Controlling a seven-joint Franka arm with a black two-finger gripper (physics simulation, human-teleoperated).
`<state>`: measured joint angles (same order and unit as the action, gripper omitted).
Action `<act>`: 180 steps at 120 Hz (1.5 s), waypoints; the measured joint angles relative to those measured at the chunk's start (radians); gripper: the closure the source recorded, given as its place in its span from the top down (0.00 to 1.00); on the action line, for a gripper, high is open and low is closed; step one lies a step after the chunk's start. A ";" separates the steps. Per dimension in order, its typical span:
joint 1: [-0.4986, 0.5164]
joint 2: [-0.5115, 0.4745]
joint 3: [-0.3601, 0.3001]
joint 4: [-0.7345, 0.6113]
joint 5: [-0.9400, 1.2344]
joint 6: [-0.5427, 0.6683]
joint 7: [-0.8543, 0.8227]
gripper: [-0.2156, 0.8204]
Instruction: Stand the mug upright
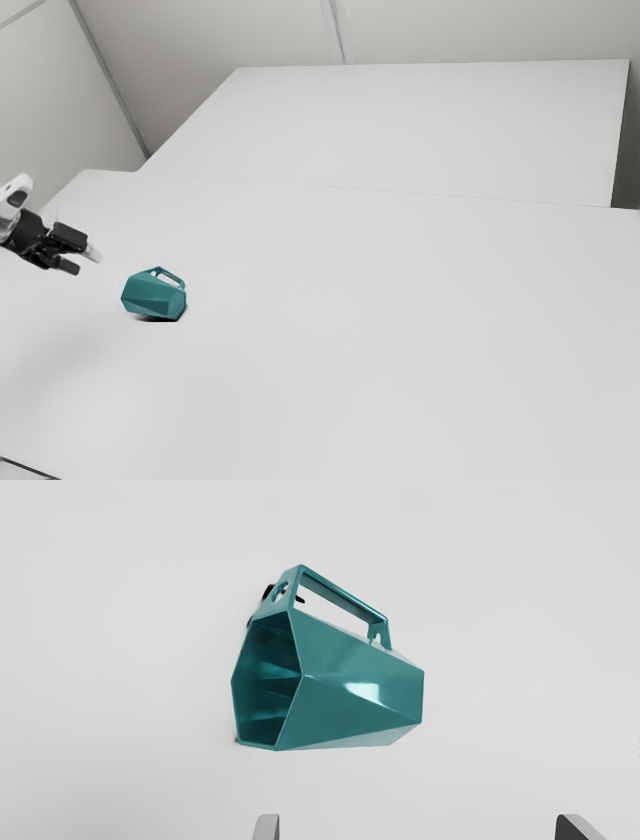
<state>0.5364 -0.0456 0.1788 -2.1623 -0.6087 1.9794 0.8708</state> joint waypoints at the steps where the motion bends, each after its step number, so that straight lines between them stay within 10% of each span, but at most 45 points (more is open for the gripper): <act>1: 0.002 0.002 0.000 -0.001 -0.004 0.000 0.007 0.79; 69: 0.053 0.156 0.002 0.008 -0.242 -0.013 0.378 0.79; 180: 0.065 0.350 -0.013 0.163 -0.259 -0.162 0.307 0.79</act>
<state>0.6014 0.3039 0.1658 -1.9990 -0.8680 1.8171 1.1774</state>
